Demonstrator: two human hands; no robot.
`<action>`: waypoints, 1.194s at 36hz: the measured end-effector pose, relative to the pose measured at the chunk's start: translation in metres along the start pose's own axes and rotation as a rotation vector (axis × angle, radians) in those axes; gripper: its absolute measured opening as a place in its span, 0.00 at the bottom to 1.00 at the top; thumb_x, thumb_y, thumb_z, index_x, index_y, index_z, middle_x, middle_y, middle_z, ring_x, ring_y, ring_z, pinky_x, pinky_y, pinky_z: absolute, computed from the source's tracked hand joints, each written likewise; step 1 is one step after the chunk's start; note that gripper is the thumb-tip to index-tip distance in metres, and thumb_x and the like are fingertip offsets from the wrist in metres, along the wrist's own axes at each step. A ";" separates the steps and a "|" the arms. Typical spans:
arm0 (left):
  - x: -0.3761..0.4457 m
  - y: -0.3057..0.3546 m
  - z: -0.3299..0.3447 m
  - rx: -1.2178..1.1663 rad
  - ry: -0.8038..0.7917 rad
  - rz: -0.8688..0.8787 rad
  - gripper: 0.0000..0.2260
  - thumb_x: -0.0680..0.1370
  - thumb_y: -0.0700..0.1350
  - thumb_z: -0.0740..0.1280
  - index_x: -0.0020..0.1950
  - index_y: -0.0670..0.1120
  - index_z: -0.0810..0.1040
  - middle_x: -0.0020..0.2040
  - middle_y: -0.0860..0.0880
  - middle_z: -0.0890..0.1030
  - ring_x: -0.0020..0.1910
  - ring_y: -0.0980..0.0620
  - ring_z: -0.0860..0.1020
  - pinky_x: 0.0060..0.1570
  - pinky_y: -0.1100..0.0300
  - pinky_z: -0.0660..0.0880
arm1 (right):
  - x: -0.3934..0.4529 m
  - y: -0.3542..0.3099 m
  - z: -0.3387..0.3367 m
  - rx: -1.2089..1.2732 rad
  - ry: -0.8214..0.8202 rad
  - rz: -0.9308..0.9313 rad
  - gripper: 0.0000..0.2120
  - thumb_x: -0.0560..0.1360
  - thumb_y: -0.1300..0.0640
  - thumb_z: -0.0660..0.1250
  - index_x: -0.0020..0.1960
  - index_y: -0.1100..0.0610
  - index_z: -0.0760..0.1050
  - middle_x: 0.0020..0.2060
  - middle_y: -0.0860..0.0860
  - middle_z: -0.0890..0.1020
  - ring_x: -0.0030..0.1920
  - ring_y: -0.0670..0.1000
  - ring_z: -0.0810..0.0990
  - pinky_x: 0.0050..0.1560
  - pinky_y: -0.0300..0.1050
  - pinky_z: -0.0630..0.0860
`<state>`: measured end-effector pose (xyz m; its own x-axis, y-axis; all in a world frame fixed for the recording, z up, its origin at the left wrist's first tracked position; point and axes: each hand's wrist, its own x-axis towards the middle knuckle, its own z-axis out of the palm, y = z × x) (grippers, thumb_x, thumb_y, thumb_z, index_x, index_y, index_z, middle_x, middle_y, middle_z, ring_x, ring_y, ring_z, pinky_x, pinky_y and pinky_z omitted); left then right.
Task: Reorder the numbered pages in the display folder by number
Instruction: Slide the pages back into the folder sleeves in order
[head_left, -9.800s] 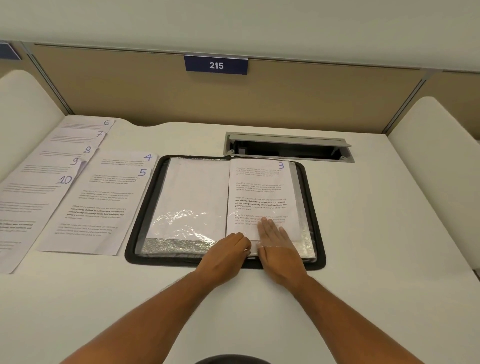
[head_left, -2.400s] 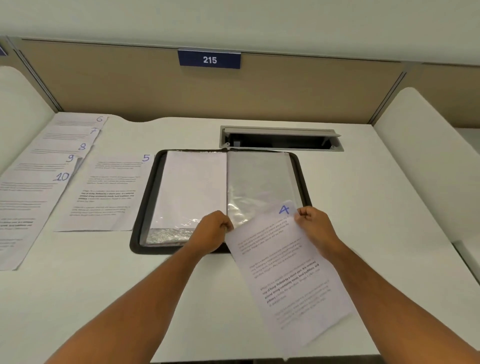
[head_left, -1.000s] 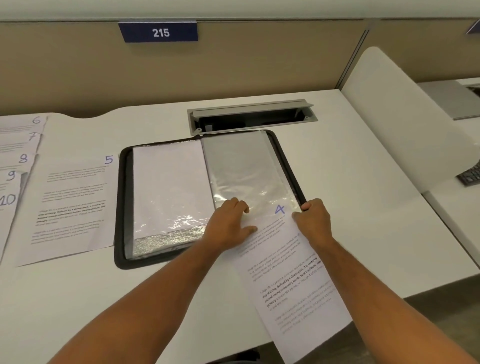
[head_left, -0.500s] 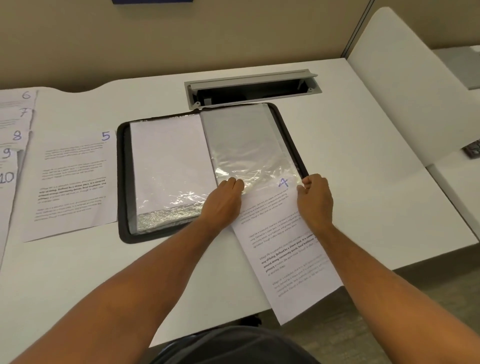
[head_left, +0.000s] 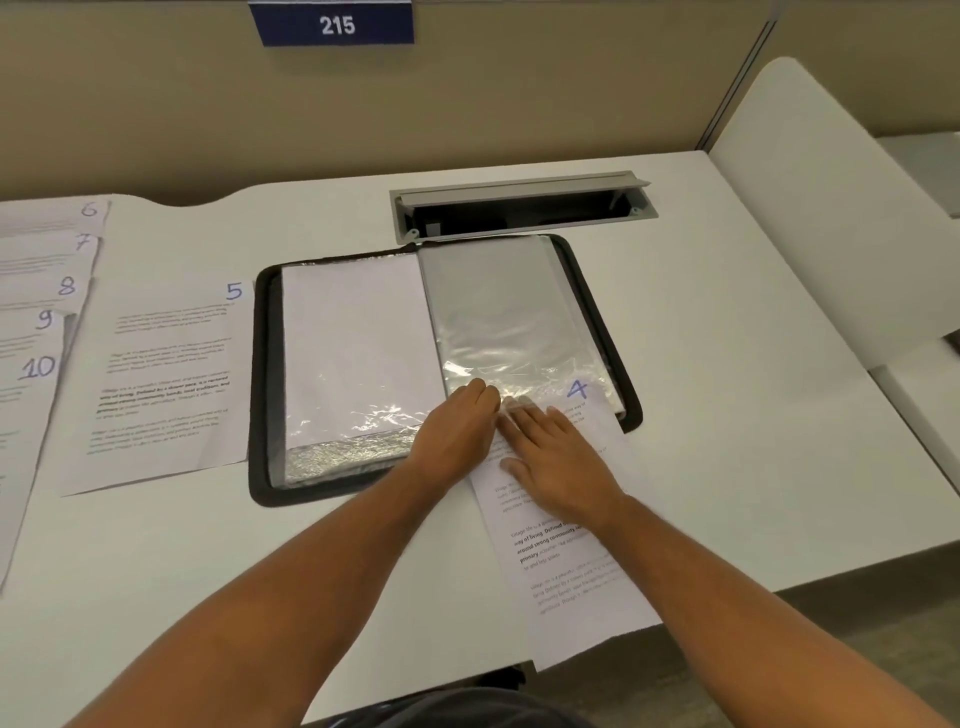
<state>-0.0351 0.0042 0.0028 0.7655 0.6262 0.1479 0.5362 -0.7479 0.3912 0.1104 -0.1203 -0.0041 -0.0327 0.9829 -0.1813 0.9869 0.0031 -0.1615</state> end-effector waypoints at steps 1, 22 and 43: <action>0.000 0.000 0.000 0.011 0.014 0.012 0.01 0.81 0.40 0.65 0.50 0.44 0.75 0.46 0.47 0.76 0.41 0.48 0.74 0.34 0.55 0.71 | 0.001 0.000 -0.001 -0.017 -0.005 0.015 0.31 0.85 0.37 0.41 0.84 0.49 0.42 0.83 0.50 0.45 0.82 0.49 0.39 0.82 0.54 0.42; -0.011 0.003 -0.006 -0.080 0.139 0.042 0.02 0.78 0.37 0.67 0.46 0.42 0.75 0.42 0.46 0.76 0.38 0.48 0.72 0.33 0.52 0.73 | 0.030 -0.028 0.002 0.021 -0.034 0.348 0.33 0.84 0.34 0.38 0.83 0.48 0.34 0.81 0.57 0.34 0.81 0.62 0.33 0.79 0.67 0.40; -0.009 0.015 0.001 -0.077 0.102 0.062 0.02 0.80 0.39 0.68 0.52 0.42 0.79 0.44 0.47 0.77 0.39 0.49 0.74 0.32 0.53 0.76 | 0.010 0.004 0.005 -0.008 0.008 0.150 0.31 0.84 0.35 0.39 0.84 0.46 0.45 0.83 0.51 0.42 0.81 0.53 0.33 0.80 0.64 0.38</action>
<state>-0.0333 -0.0132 0.0065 0.7543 0.6012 0.2638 0.4572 -0.7693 0.4463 0.1132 -0.1117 -0.0112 0.1165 0.9738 -0.1955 0.9817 -0.1428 -0.1258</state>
